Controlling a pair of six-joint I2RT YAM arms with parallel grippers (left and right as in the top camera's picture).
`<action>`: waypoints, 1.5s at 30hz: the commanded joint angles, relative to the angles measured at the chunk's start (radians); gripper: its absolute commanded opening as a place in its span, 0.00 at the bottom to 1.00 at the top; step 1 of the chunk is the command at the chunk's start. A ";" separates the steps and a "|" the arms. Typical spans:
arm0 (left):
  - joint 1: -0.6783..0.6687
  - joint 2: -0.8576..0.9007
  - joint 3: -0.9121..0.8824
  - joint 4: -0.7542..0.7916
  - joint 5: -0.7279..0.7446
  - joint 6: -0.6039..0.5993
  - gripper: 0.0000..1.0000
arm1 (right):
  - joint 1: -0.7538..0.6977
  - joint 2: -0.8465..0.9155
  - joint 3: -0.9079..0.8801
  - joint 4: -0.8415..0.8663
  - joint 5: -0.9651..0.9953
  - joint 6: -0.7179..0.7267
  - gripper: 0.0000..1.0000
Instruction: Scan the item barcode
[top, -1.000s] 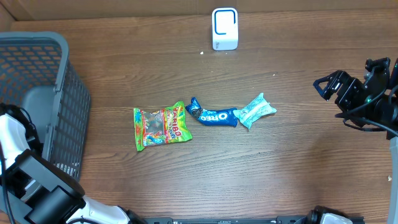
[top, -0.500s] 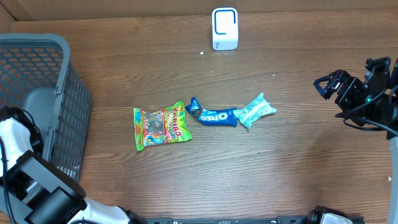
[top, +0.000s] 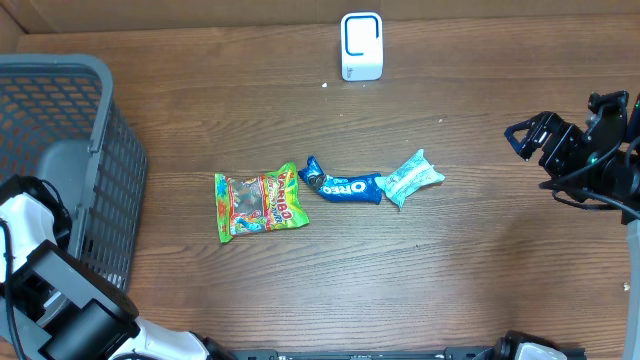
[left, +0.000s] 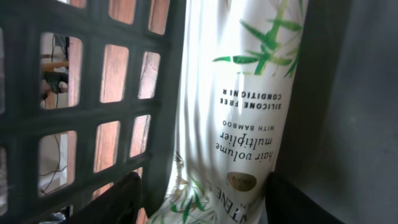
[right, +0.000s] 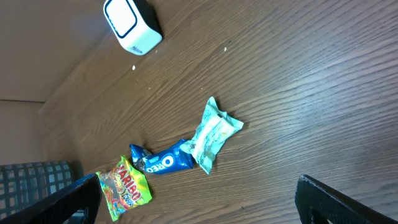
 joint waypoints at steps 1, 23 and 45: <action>0.012 -0.002 -0.038 0.000 -0.012 0.016 0.55 | -0.004 -0.002 0.024 0.000 0.001 -0.006 1.00; 0.012 -0.002 -0.040 0.095 0.149 0.292 0.05 | -0.004 -0.002 0.024 -0.001 0.005 -0.030 1.00; 0.060 -0.002 0.027 -0.084 -0.005 0.220 0.66 | -0.004 -0.002 0.024 0.000 0.005 -0.053 1.00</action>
